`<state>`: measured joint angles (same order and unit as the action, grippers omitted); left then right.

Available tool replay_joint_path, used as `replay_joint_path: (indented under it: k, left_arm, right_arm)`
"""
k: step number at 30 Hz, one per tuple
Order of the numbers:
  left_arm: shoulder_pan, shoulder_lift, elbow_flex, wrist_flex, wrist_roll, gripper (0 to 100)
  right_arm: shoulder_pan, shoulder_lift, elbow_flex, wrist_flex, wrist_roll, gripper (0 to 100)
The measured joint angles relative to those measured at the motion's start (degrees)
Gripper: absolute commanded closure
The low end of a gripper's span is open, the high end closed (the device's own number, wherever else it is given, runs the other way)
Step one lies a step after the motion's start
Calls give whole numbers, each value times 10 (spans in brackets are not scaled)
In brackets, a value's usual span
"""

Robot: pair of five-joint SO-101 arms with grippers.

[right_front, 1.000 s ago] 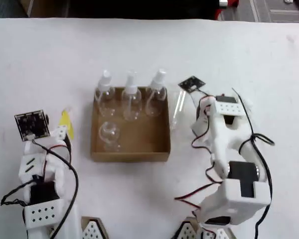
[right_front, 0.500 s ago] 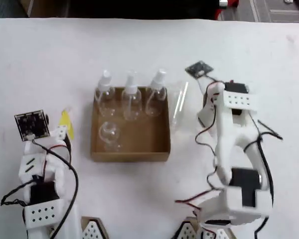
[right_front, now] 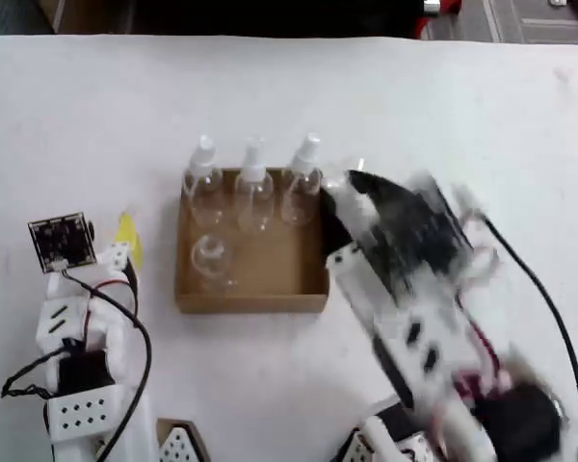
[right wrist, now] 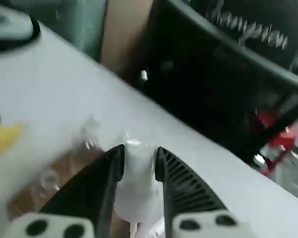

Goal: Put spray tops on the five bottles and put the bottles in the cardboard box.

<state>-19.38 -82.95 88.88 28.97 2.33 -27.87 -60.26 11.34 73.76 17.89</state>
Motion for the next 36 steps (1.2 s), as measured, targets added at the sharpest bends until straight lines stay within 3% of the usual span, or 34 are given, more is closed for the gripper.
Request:
replay_joint_path:
  k: [5, 8, 15, 21, 26, 36]
  left_arm:
    - [0, 0, 0, 0, 0, 835]
    - [0, 0, 0, 0, 0, 835]
    - [0, 0, 0, 0, 0, 835]
    - [0, 0, 0, 0, 0, 835]
    - [0, 0, 0, 0, 0, 835]
    - [0, 0, 0, 0, 0, 835]
  right_arm:
    - [-103, -44, 64, -135, -113, 982]
    - [-135, -47, 125, -225, -136, 982]
    - [-144, -43, 310, -491, -180, 982]
    - [-145, -44, 379, -648, -235, 982]
    - [-144, -10, 413, -736, -236, 982]
    - [-144, 60, 428, -782, -236, 982]
